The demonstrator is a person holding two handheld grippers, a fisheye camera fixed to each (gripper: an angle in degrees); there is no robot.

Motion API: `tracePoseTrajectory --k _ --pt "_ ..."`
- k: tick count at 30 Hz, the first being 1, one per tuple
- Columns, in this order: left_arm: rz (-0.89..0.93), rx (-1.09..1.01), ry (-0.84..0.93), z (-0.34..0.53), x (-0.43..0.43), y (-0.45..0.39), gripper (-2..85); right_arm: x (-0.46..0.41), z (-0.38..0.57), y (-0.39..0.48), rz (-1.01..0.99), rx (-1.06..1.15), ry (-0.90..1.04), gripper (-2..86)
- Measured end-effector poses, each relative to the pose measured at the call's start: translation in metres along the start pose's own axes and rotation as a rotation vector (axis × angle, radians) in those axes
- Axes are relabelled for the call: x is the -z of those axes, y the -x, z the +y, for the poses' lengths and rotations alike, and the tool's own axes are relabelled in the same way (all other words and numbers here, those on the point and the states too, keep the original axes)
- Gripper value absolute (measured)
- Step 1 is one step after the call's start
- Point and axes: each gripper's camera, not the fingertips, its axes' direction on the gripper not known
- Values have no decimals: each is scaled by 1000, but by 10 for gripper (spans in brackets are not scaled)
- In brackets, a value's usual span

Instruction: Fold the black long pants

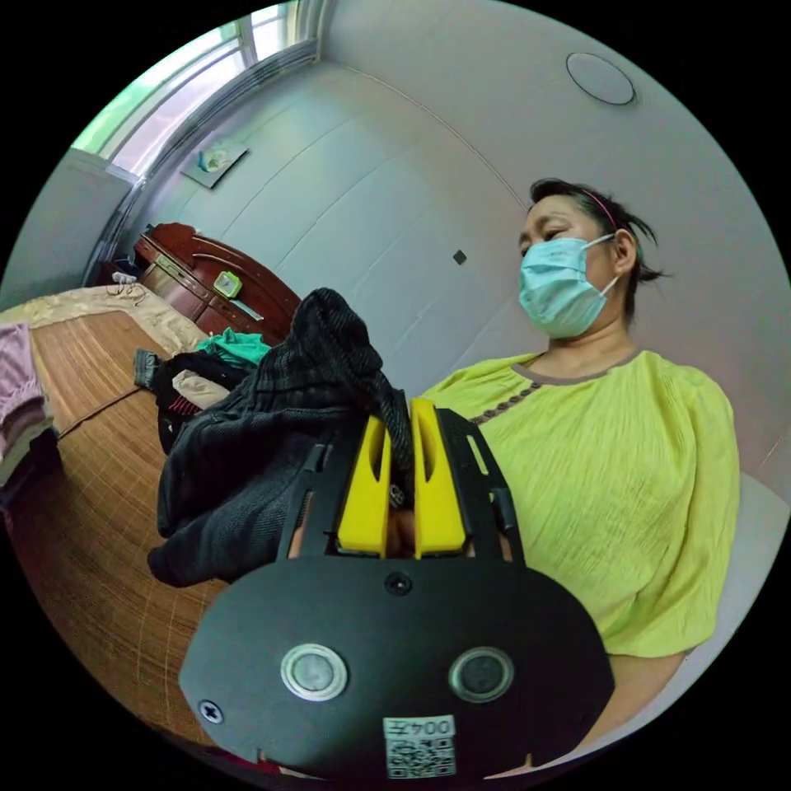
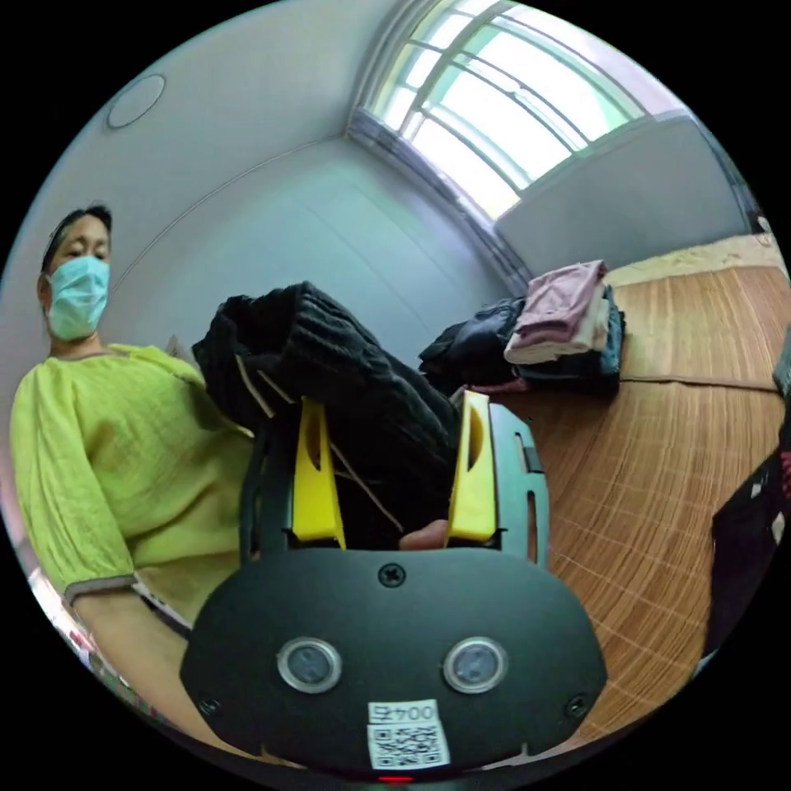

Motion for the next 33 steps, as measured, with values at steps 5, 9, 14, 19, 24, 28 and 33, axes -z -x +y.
tracePoseTrajectory --k 5,9,14,19,24,28,33 --pt "-108 48 -86 68 0 -12 57 5 -7 44 -81 62 112 60" --pt "-365 133 -155 123 12 -14 54 41 -40 113 190 67 16 35" --pt "-471 -15 -179 116 -1 -37 50 80 -126 246 468 274 -8 18" --pt "-551 -156 -264 60 -16 -88 37 111 -211 397 776 454 -102 9" --pt "-647 -260 -412 3 -2 -184 11 105 -254 514 932 648 -122 6" --pt "-809 -345 -410 -17 2 -259 10 84 -276 581 1028 764 -79 3" --pt "-1032 -346 -448 -36 15 -343 14 59 -296 606 1004 769 -69 0"
